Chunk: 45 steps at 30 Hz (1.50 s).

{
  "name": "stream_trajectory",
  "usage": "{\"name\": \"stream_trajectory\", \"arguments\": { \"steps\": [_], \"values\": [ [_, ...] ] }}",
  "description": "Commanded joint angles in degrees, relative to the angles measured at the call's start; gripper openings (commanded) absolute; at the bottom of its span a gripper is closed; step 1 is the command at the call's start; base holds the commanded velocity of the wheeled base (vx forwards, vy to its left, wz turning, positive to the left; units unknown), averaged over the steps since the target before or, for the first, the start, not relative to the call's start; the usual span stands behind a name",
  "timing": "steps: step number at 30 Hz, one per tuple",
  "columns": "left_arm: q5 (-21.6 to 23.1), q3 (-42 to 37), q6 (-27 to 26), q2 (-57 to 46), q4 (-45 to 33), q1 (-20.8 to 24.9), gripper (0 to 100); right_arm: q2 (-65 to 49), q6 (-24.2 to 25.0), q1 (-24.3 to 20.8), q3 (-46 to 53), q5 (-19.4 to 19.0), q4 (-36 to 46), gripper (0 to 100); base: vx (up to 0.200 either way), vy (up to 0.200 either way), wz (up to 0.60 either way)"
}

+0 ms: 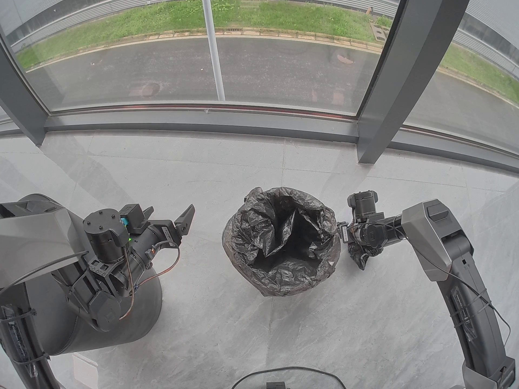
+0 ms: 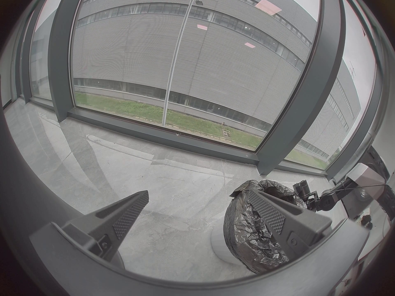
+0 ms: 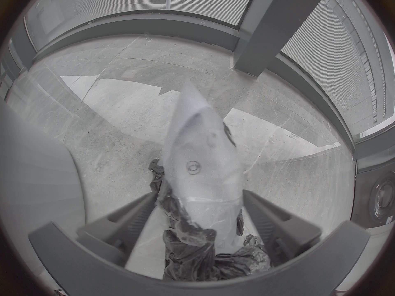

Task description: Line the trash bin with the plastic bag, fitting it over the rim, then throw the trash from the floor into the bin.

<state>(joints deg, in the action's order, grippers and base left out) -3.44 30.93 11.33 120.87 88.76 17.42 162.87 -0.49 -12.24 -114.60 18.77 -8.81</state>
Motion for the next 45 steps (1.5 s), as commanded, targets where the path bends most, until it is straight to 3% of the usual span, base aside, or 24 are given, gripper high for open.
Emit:
{"name": "stream_trajectory", "arguments": {
  "steps": [1, 11, 14, 16, 23, 28, 31, 32, 35, 40, 45],
  "values": [
    [0.01, 0.1, 0.01, 0.07, 0.01, -0.02, 100, 0.26, 0.05, 0.02, 0.01, 0.04, -0.06, 0, 0.0, 0.0, 0.0],
    [-0.08, 0.36, 0.1, -0.28, 0.01, -0.11, 100, -2.99, 3.04, 0.02, 0.01, 0.65, -0.06, 0, 0.0, 0.0, 0.0],
    [-0.08, 0.36, 0.01, -0.64, 0.01, -0.19, 100, -7.39, 4.44, -0.15, 0.01, 0.65, 0.82, 0, 0.0, 0.0, 0.0],
    [-0.08, 0.27, 0.1, -1.34, 0.01, -0.28, 100, -16.79, 5.32, -1.65, 0.01, 1.09, 4.51, 0, 0.0, 0.0, 0.0],
    [-0.08, -0.08, 0.19, -1.87, 0.1, -0.19, 100, -40.61, 2.07, -11.93, 1.84, 9.26, 8.64, 0, 0.0, 0.0, 0.0],
    [-0.08, -0.34, 0.1, -1.95, 0.1, -0.19, 100, -52.04, 2.77, -25.99, 5.8, 9.62, 14.0, 0, 0.0, 0.0, 0.0],
    [-0.08, -0.43, 0.1, -2.31, 0.1, -0.02, 100, -53.27, 5.5, -32.23, 10.1, 9.7, 14.09, 0, 0.0, 0.0, 0.0],
    [-0.08, -0.43, 0.1, -2.31, 0.1, -0.02, 100, -53.27, 5.5, -32.23, 10.1, 9.7, 14.09, 0, 0.0, 0.0, 0.0],
    [-0.08, -0.43, 0.01, -2.13, 0.1, 0.07, 100, -51.51, 12.09, -36.72, 12.91, 7.24, 14.0, 0, 0.0, 0.0, 0.0],
    [-0.08, -0.34, 0.01, -1.95, 0.1, 0.07, 100, -44.3, 17.63, -37.07, 13.27, 2.14, 13.82, 0, 0.0, 0.0, 0.0],
    [-0.08, -0.43, 0.01, -1.87, 0.1, 0.07, 100, -36.39, 17.01, -33.9, 11.51, 1.88, 11.71, 0, 0.0, 0.0, 0.0]
  ]
}}
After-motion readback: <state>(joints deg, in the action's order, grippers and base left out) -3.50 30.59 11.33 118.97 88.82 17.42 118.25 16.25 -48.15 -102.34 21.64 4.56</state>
